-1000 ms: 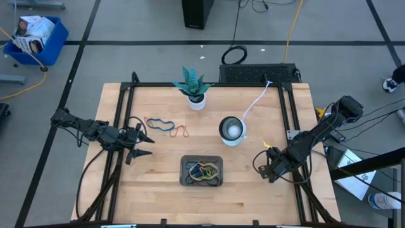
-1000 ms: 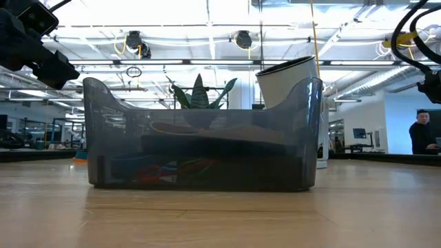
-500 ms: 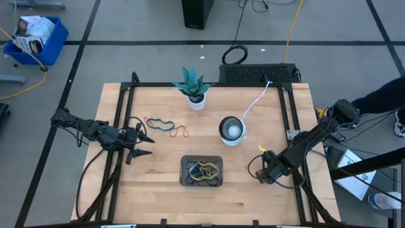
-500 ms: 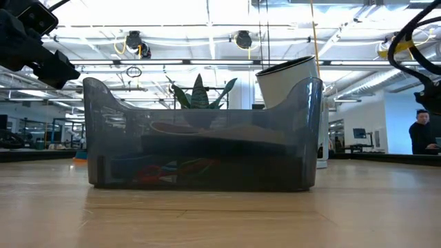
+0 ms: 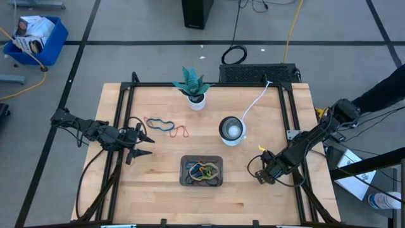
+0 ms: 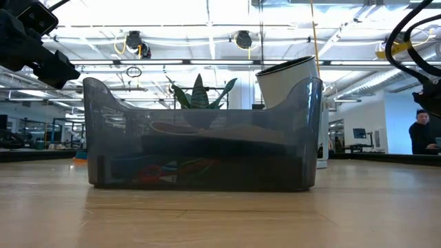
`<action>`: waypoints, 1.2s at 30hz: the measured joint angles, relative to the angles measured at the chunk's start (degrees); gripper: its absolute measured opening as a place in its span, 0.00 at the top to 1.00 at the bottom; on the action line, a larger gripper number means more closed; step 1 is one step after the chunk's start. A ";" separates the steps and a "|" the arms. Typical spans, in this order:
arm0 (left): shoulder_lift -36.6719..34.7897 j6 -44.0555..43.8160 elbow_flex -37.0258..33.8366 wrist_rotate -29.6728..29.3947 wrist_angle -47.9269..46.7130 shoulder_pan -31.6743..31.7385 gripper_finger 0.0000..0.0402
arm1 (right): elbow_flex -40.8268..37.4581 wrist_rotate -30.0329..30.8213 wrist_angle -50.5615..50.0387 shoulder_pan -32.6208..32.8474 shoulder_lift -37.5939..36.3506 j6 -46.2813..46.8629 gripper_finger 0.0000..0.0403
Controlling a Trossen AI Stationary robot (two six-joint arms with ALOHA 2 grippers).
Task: Pick and place rubber bands into bin
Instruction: Put the black rubber band into the gray bin
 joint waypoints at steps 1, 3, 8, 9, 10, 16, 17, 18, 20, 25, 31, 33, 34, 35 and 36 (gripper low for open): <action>-0.01 -0.04 0.00 0.00 0.00 0.02 0.36 | -0.46 -0.52 0.15 -0.03 0.02 0.01 0.58; -0.01 -0.06 0.00 0.00 0.02 0.00 0.36 | -0.93 -1.10 0.07 -0.03 0.02 -0.01 0.63; -0.01 -0.06 0.00 -0.02 0.01 0.02 0.36 | -1.01 -1.51 -0.52 -0.03 0.04 -0.28 0.78; -0.01 -0.06 0.00 -0.02 0.01 0.02 0.36 | -1.02 -1.56 -0.63 -0.03 0.04 -0.28 0.81; 0.00 -0.06 0.00 -0.02 0.02 0.01 0.36 | -1.03 -1.62 -0.66 -0.03 0.04 -0.41 0.85; -0.01 -0.06 0.00 -0.04 0.01 0.02 0.36 | -1.00 -1.48 1.10 -0.03 -0.74 -6.13 0.98; -0.01 -0.06 0.00 -0.04 0.02 0.01 0.36 | -0.82 -0.87 1.28 -0.02 -1.27 -6.43 0.98; 0.01 -0.06 0.00 -0.04 0.02 0.02 0.36 | -0.80 -0.18 1.37 0.02 -1.99 -6.86 0.97; 0.01 -0.06 0.00 -0.07 0.04 0.02 0.36 | -0.71 1.47 1.72 0.11 -3.96 -8.21 0.98; 0.01 0.01 0.00 -0.07 -0.01 0.00 0.36 | -0.11 14.28 12.14 0.03 -10.45 -14.92 0.99; 0.01 0.13 -0.01 -0.09 0.03 0.02 0.36 | -0.08 29.77 34.70 -0.21 -16.48 -35.72 0.99; -0.01 0.12 -0.01 -0.09 0.02 0.00 0.36 | -0.09 32.98 42.85 -0.35 -17.85 -43.73 1.00; -0.01 0.12 0.00 -0.11 0.04 0.02 0.36 | -0.09 34.06 47.52 -0.52 -18.51 -47.72 1.00; -0.01 0.10 0.00 -0.09 0.04 0.02 0.36 | -0.09 34.41 52.53 -0.72 -19.07 -52.25 1.00; 0.01 0.10 0.00 -0.09 0.04 0.02 0.36 | -0.07 34.43 57.38 -0.97 -19.45 -56.86 1.00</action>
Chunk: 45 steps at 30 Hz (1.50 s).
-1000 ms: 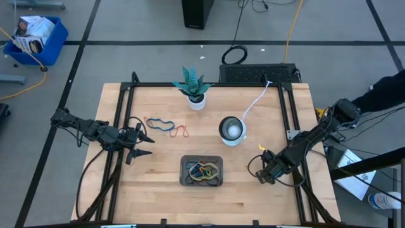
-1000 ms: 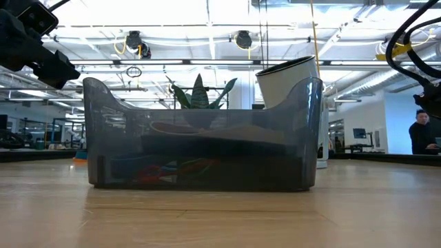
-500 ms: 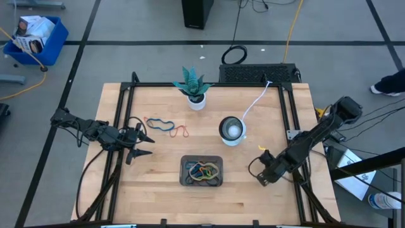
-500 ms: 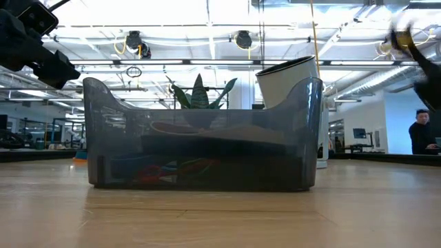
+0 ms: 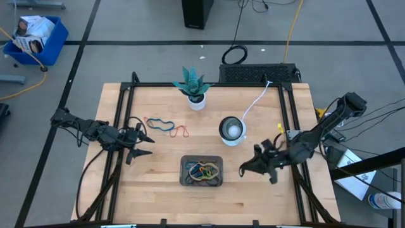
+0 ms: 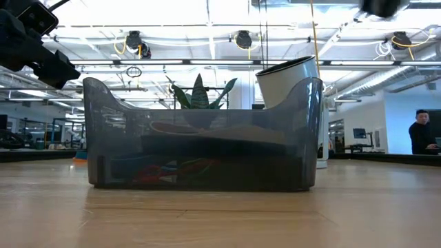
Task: Pick and place rubber bands into bin
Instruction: Put the black rubber band into the gray bin
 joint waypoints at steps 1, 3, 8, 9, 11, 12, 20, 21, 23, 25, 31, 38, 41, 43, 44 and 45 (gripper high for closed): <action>-0.02 0.00 0.00 -0.01 0.00 -0.01 0.36 | 0.00 -0.06 4.30 -0.20 -0.18 -4.85 1.00; -0.02 -0.01 0.00 -0.02 0.00 -0.01 0.36 | 0.57 -0.12 9.00 -0.53 -0.43 -14.75 1.00; -0.01 -0.60 0.00 -0.02 0.00 0.00 0.36 | 9.96 -0.09 -1.05 -3.01 -0.42 -28.67 1.00; -0.01 -0.87 -0.01 -0.02 -0.02 -0.02 0.36 | 13.17 -0.09 -6.29 -3.74 0.16 -29.35 1.00; -0.02 -1.39 0.00 -0.02 0.00 -0.01 0.36 | 19.71 -0.07 -16.72 -5.10 2.14 -29.76 1.00; -0.01 -1.50 0.00 -0.02 0.00 -0.01 0.36 | 23.10 -0.09 -21.14 -5.79 3.63 -29.92 1.00; 0.01 -2.80 0.00 -0.02 -0.01 -0.01 0.36 | 41.40 -0.38 -41.43 -10.83 18.27 -35.58 1.00; -0.01 -2.96 0.00 -0.02 0.00 -0.01 0.36 | 42.43 -0.41 -42.07 -11.35 20.06 -36.46 1.00; -0.02 -3.08 0.00 -0.02 0.00 -0.01 0.36 | 43.54 -1.21 -42.72 -12.46 23.56 -37.83 1.00; -0.02 -2.94 0.00 -0.02 -0.02 -0.02 0.36 | 43.60 -3.63 -42.10 -13.83 26.82 -38.13 1.00; -0.01 -2.89 0.00 -0.02 -0.01 -0.02 0.36 | 43.60 -6.97 -42.55 -16.94 36.47 -37.67 1.00; -0.02 -2.87 0.00 -0.02 -0.02 -0.01 0.36 | 43.60 -10.92 -42.50 -18.17 46.27 -37.20 1.00; -0.02 -2.86 0.00 -0.02 -0.02 -0.02 0.36 | 43.60 -10.93 -42.50 -18.35 48.86 -35.76 1.00; 0.01 -2.86 0.00 -0.02 -0.04 0.00 0.36 | 43.60 -10.93 -42.42 -18.49 50.02 -34.94 1.00; 0.01 -2.78 0.00 -0.02 -0.04 0.00 0.36 | 43.60 -10.92 -42.41 -18.49 50.45 -34.60 1.00; -0.01 -2.73 0.00 -0.02 -0.08 -0.02 0.36 | 43.60 -10.93 -42.34 -18.55 50.87 -34.49 1.00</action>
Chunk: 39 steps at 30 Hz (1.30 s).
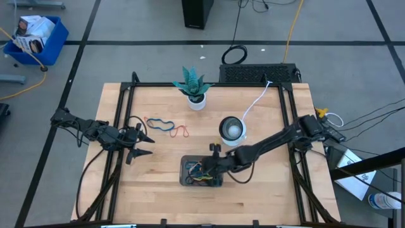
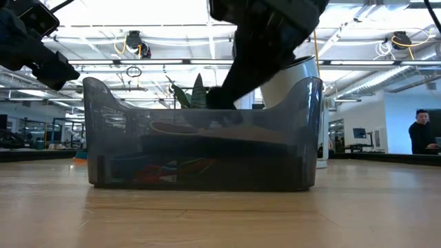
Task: Pick and place rubber bands into bin
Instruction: Put the black rubber band into the gray bin, then put the blue rubber band into the gray bin
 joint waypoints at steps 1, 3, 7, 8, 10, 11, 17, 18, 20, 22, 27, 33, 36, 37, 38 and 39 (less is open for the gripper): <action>0.01 -0.01 0.00 0.00 0.02 0.01 0.36 | 0.00 0.00 0.15 -0.04 0.48 0.02 1.00; 0.00 0.00 0.00 0.00 -0.01 0.01 0.36 | 0.00 -0.02 0.12 -0.17 1.27 0.08 1.00; 0.01 0.00 -0.01 0.00 0.00 0.02 0.36 | 0.00 0.00 0.04 -0.26 1.81 1.47 0.98; 0.00 0.00 0.00 0.00 0.01 0.01 0.36 | 0.00 0.00 0.11 -0.26 1.80 1.57 0.97; 0.02 0.00 0.00 0.00 0.00 0.02 0.36 | 0.00 0.00 0.11 -0.26 1.80 1.54 0.96; 0.00 0.00 0.00 0.00 0.00 0.00 0.36 | 0.00 0.00 0.09 -0.24 1.80 1.54 0.95; 0.02 0.00 0.00 0.00 0.00 0.02 0.36 | 0.00 0.00 0.27 -0.24 1.80 1.41 0.92; 0.00 0.00 0.00 0.00 0.00 0.02 0.36 | 0.00 0.00 0.27 -0.24 1.80 1.41 0.91; 0.00 0.00 0.00 0.00 0.00 0.02 0.36 | 0.00 0.00 0.29 -0.24 1.80 1.39 0.89; 0.02 0.00 -0.01 0.00 0.00 0.01 0.36 | 0.00 0.00 0.27 -0.24 1.80 1.37 0.85; 0.00 0.00 0.00 0.00 -0.02 0.01 0.36 | 0.00 0.00 0.27 -0.24 1.80 1.48 0.72; 0.00 -0.01 0.00 0.00 -0.37 0.02 0.36 | 0.00 0.00 0.27 -0.24 1.80 1.52 0.59; 0.02 -0.02 0.00 0.00 -0.40 0.02 0.36 | 0.00 0.00 0.27 -0.24 1.80 1.51 0.57; 0.02 0.00 0.00 0.00 -0.40 0.02 0.36 | 0.00 0.00 0.27 -0.24 1.80 1.52 0.56; 0.00 0.00 0.00 0.00 -0.40 0.02 0.36 | -0.02 0.00 0.20 -0.24 1.59 1.52 0.56; 0.00 -0.02 0.00 0.00 -0.40 0.00 0.36 | -0.04 -0.02 -0.14 -0.24 1.29 1.51 0.55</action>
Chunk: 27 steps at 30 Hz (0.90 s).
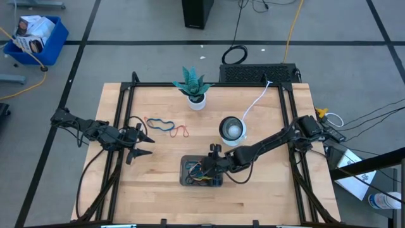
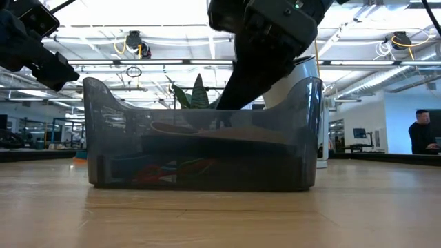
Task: Pick and place rubber bands into bin
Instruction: Put the blue rubber band into the gray bin
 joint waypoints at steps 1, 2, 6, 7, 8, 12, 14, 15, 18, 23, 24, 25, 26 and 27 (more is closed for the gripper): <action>0.00 0.00 0.00 0.00 -0.02 0.02 0.36 | -0.01 0.01 -0.05 0.00 -0.27 -0.04 0.55; 0.01 0.01 0.00 0.00 -0.03 0.02 0.36 | -0.01 0.03 -0.12 0.00 -0.88 -0.19 0.55; 0.02 0.10 -0.01 0.01 -0.33 0.00 0.36 | -0.01 0.07 -0.62 0.00 -3.72 -0.66 0.56; 0.02 0.11 -0.01 0.00 -0.47 0.02 0.36 | -0.01 0.07 -0.68 0.00 -4.59 -0.88 0.56; 0.00 0.11 0.00 0.00 -0.57 0.01 0.36 | -0.01 0.08 -0.47 0.00 -5.35 -1.24 0.56; 0.00 0.79 0.00 0.02 -0.85 0.02 0.36 | -0.01 0.19 0.48 0.00 -7.86 -2.10 0.56; 0.01 1.38 0.00 0.02 -0.84 0.01 0.36 | -0.01 0.31 0.31 -0.02 -8.53 -2.13 0.55; 0.01 1.42 0.00 0.02 -0.84 0.02 0.36 | -0.01 0.30 0.19 -0.02 -8.73 -2.13 0.55; 0.00 1.53 0.00 0.02 -0.87 0.02 0.36 | -0.01 0.26 -0.23 0.00 -9.97 -2.09 0.56; 0.01 0.09 0.00 0.07 -0.71 0.01 0.36 | -0.01 0.24 -2.08 0.00 -14.25 -4.44 0.56; 0.01 -0.52 -0.01 0.07 -0.53 0.00 0.36 | -0.01 0.24 -2.73 0.00 -15.42 -5.08 0.56; 0.00 -1.04 0.00 0.07 -0.40 0.02 0.36 | -0.01 0.22 -3.46 0.07 -16.59 -5.21 0.56; 0.02 -1.58 0.00 0.08 -0.24 0.00 0.36 | -0.01 0.24 -4.50 0.13 -17.83 -5.07 0.55; 0.00 -1.93 0.00 0.09 0.12 0.00 0.36 | -0.01 0.23 -5.28 0.13 -19.00 -4.67 0.55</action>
